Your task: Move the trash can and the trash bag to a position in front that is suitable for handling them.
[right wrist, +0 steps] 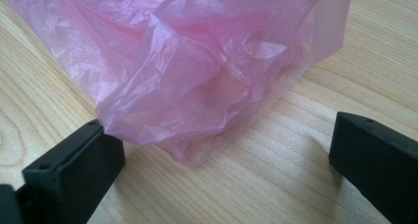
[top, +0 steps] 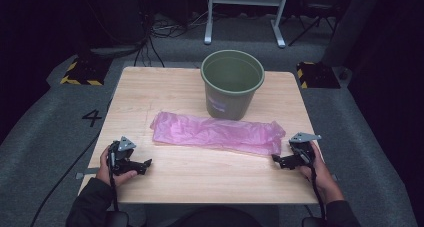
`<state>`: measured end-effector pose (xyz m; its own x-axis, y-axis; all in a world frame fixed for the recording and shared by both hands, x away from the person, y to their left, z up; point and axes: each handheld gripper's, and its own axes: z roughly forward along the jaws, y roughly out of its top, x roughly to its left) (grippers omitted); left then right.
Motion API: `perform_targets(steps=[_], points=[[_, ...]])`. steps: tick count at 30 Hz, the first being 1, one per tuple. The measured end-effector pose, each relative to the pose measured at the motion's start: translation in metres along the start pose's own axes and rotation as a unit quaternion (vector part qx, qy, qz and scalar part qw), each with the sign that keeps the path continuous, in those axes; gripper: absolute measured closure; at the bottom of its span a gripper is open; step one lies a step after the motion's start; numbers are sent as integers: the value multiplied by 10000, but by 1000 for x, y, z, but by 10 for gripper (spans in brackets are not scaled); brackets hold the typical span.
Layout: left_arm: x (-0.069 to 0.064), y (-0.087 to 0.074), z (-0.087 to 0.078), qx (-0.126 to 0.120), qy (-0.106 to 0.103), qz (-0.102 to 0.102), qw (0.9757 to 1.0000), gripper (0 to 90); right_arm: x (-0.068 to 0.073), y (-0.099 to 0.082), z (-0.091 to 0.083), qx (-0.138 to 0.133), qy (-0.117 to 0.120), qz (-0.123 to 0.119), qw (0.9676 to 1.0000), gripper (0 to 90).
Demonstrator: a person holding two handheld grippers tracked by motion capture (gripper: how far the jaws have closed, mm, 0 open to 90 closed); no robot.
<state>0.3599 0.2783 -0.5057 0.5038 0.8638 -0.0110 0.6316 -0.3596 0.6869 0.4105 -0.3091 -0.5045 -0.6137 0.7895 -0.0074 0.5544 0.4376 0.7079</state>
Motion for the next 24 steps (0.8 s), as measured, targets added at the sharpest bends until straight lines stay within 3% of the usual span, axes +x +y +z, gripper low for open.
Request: perform_targets(steps=[4, 8, 12, 15, 24], points=[[0, 0, 0, -3, 7, -5, 10000, 0, 3, -1, -2, -109, 37, -182, 9998, 53], [0, 0, 0, -1, 6, -5, 10000, 0, 4, -1, -2, -125, 3, -201, 9997, 51], [0, 0, 0, -2, 5, -7, 10000, 0, 0, -1, -2, -48, 35, -49, 10000, 43], [0, 0, 0, -1, 6, -5, 10000, 0, -2, -2, -5, -136, 88, -65, 9998, 154], [0, 0, 0, -2, 10, -9, 10000, 0, -8, -1, -16, -365, 108, 56, 9993, 227]])
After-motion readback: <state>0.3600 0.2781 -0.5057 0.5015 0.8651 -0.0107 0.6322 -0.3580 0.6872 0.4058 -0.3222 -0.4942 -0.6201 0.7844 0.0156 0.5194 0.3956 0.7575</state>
